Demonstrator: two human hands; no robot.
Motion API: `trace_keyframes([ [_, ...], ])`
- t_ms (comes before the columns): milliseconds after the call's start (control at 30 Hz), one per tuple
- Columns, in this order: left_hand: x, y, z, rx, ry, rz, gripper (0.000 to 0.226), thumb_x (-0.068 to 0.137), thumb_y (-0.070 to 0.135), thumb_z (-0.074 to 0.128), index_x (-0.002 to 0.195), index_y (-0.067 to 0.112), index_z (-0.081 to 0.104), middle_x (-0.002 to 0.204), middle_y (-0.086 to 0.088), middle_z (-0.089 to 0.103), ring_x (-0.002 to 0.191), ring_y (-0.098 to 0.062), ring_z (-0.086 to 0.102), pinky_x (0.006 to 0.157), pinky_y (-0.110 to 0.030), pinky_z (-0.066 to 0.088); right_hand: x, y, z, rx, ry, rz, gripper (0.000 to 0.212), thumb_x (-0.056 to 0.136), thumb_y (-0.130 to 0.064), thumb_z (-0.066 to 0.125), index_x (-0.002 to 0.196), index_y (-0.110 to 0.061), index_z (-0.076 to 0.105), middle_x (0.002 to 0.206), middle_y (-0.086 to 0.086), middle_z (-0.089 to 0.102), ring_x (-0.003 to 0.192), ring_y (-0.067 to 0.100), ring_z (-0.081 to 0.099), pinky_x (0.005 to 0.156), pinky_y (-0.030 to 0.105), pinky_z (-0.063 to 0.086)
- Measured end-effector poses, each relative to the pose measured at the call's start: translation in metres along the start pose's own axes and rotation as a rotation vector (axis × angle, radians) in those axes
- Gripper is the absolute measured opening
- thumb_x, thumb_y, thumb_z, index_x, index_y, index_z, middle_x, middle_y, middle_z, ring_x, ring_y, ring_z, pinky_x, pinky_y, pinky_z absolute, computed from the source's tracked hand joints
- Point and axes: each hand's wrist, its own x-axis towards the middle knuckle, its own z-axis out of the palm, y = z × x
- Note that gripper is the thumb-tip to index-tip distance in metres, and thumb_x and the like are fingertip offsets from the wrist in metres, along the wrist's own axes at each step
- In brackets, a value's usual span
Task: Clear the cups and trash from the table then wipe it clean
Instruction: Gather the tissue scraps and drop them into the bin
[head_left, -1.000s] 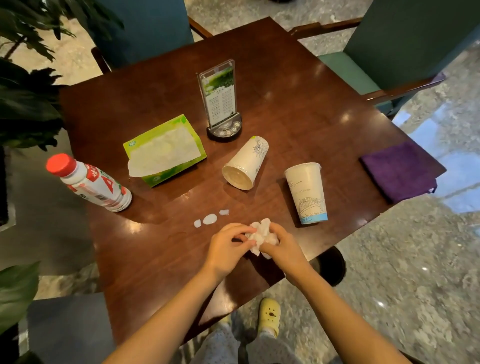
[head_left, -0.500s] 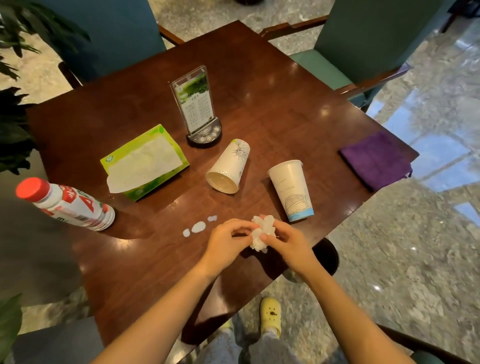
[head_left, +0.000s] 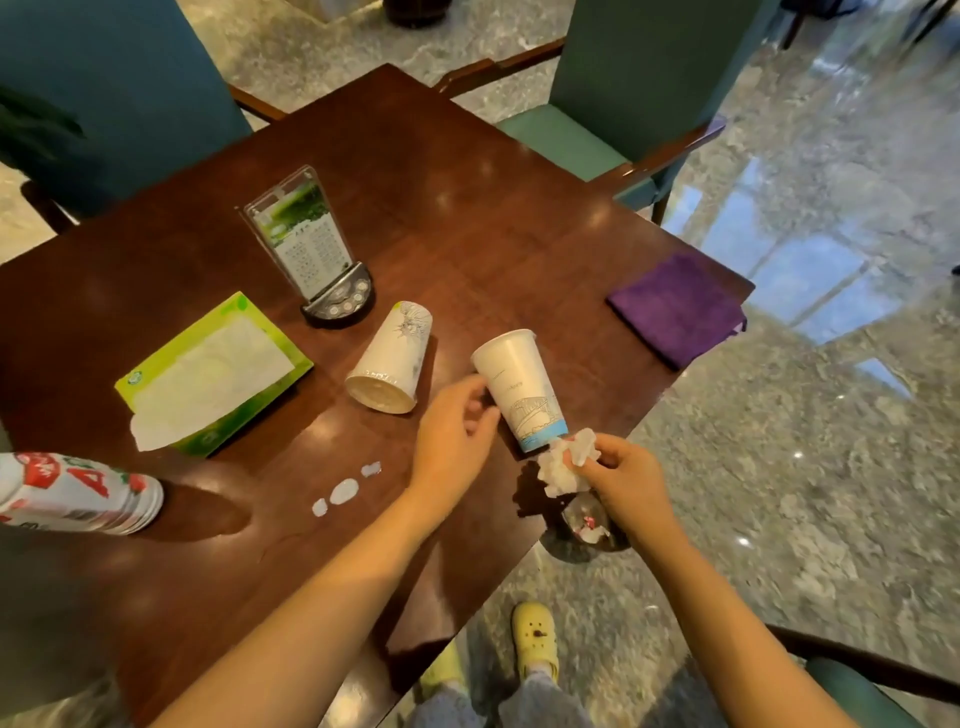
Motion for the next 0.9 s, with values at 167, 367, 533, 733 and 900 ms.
trace_keyframes([
  [167,0.038,0.023,0.055,-0.029,0.018,-0.472,0.086,0.077,0.039,0.070,0.141,0.011,0.022,0.136,-0.014,0.039,0.123,-0.031,0.043,0.094,-0.039,0.043,0.005,0.009,-0.027,-0.052,0.115,0.001,0.026,0.083,-0.011,0.065,0.073,-0.036,0.067,0.069,-0.017,0.068,0.067,0.005,0.061,0.060,0.016,0.047],
  [367,0.056,0.017,0.089,-0.162,0.083,-0.625,0.083,0.068,0.035,0.077,0.133,0.010,0.031,0.131,-0.017,0.046,0.114,-0.035,0.051,0.091,-0.046,0.048,0.006,0.026,-0.061,-0.015,0.164,0.036,0.030,0.082,-0.008,0.064,0.072,-0.036,0.069,0.075,-0.009,0.071,0.070,0.008,0.063,0.064,0.023,0.049],
  [533,0.048,0.031,0.111,-0.281,-0.052,-0.415,0.059,0.071,0.026,0.077,0.118,0.020,0.042,0.114,-0.004,0.059,0.096,-0.021,0.061,0.080,-0.041,0.055,0.009,0.057,-0.099,0.017,0.276,0.104,0.025,0.083,-0.009,0.064,0.073,-0.031,0.069,0.088,0.020,0.072,0.076,0.023,0.063,0.072,0.040,0.051],
  [733,0.049,0.063,0.157,-0.312,-0.188,-0.227,0.063,0.075,0.022,0.074,0.129,0.021,0.041,0.108,0.006,0.057,0.089,-0.005,0.058,0.067,-0.022,0.048,0.029,0.126,-0.133,-0.038,0.315,0.246,0.024,0.086,-0.005,0.060,0.065,-0.016,0.065,0.058,0.000,0.058,0.056,0.016,0.052,0.047,0.010,0.037],
  [900,0.062,0.057,0.187,-0.317,-0.181,-0.120,0.065,0.078,0.022,0.072,0.133,0.024,0.038,0.111,0.011,0.057,0.096,0.000,0.058,0.072,-0.019,0.049,0.064,0.195,-0.129,-0.152,0.272,0.358,0.021,0.084,-0.007,0.057,0.067,-0.017,0.064,0.056,-0.005,0.053,0.054,0.011,0.048,0.048,0.021,0.029],
])
